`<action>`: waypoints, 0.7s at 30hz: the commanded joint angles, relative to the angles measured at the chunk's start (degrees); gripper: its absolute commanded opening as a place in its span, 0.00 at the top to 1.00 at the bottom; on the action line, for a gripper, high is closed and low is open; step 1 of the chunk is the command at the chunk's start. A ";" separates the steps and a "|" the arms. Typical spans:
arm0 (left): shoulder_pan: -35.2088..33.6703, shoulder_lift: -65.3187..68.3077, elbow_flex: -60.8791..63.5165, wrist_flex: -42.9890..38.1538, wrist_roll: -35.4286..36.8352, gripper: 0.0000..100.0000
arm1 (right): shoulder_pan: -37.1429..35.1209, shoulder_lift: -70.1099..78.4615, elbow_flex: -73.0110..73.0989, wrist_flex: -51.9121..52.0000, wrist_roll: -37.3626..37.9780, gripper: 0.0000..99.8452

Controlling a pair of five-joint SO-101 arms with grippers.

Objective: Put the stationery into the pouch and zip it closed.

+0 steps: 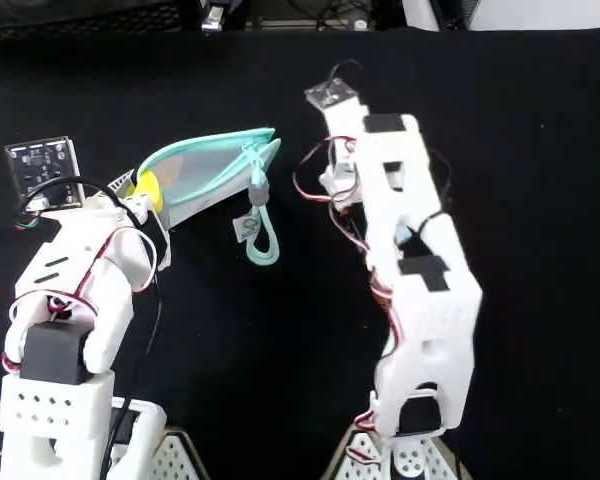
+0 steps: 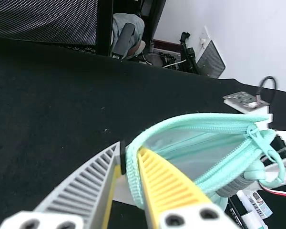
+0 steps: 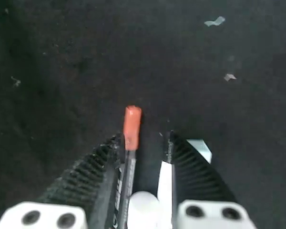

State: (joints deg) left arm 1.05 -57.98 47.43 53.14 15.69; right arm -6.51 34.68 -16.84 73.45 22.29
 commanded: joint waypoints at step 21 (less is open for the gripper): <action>-0.31 1.85 8.22 0.70 0.35 0.97 | -0.79 1.80 -4.97 0.97 2.99 0.99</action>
State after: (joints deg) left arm 1.05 -57.98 47.43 53.14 15.69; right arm -6.86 41.80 -22.37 72.75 25.27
